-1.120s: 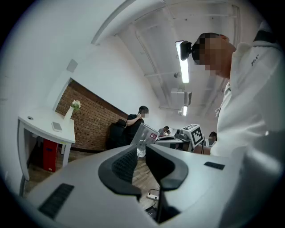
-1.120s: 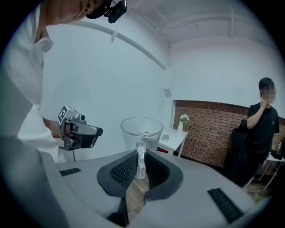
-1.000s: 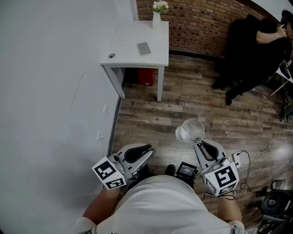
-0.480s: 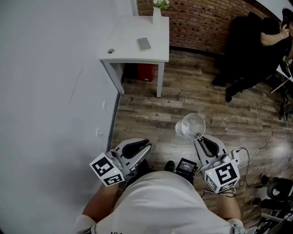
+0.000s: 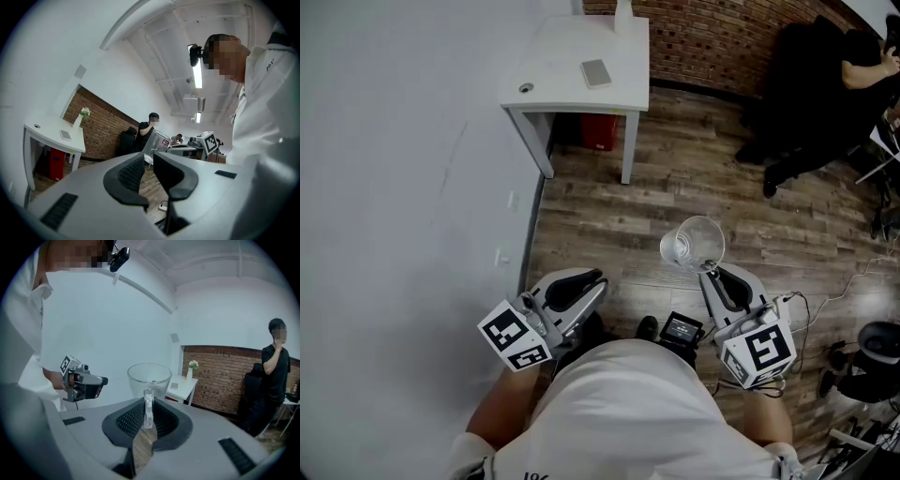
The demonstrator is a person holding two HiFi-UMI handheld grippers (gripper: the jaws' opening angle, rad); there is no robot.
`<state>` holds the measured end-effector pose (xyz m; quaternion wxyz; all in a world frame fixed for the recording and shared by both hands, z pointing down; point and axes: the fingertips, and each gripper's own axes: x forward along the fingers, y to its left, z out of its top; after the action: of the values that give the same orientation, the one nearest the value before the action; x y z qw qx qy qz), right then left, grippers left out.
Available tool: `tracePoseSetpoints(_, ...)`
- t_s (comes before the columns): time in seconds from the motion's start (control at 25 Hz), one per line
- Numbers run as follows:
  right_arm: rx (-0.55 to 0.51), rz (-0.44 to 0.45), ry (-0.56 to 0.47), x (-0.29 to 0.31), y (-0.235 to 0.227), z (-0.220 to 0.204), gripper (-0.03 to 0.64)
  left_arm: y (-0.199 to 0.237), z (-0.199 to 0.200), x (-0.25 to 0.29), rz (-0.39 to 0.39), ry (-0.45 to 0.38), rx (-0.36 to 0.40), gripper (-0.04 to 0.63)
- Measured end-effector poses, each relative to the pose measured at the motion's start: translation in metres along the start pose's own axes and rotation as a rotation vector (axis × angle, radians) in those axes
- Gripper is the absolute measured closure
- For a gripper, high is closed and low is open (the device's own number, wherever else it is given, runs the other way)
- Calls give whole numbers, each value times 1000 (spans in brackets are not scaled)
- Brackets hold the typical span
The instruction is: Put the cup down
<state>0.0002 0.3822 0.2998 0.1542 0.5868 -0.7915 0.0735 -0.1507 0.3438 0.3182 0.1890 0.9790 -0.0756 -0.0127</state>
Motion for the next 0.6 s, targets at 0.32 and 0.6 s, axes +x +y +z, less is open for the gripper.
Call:
tracePoseSetpoints(0.32, 6, -8, 9, 14, 10, 2, 571, 18, 0, -12, 5, 12, -14, 532)
tracePoseSetpoints(0.6, 23, -22, 20, 40, 24, 3, 571, 48, 4, -30, 28, 30, 9, 452)
